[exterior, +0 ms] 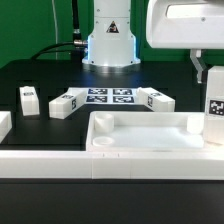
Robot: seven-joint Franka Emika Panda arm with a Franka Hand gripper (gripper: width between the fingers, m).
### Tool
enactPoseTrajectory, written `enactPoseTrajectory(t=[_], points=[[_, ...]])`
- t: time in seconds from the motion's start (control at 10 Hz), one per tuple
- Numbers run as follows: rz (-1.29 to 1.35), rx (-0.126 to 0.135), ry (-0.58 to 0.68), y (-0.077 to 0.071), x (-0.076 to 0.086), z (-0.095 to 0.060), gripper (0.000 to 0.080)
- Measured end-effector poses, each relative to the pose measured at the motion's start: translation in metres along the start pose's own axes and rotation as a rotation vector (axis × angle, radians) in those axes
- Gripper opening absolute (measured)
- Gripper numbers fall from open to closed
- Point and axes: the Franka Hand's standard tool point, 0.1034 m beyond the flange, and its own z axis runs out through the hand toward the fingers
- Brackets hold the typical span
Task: Assemble desk
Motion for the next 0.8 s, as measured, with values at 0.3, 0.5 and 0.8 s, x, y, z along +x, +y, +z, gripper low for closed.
enactPoseTrajectory(t=[0.3,0.5,0.8], points=[[0.272,0.033,-0.01,0.0025,-0.0029,0.0003,0.0291],[0.53,0.065,-0.023,-0.0025,-0.0071,0.001,0.0291],[0.632,0.077,-0.048,-0.0033,-0.008,0.0008,0.0296]])
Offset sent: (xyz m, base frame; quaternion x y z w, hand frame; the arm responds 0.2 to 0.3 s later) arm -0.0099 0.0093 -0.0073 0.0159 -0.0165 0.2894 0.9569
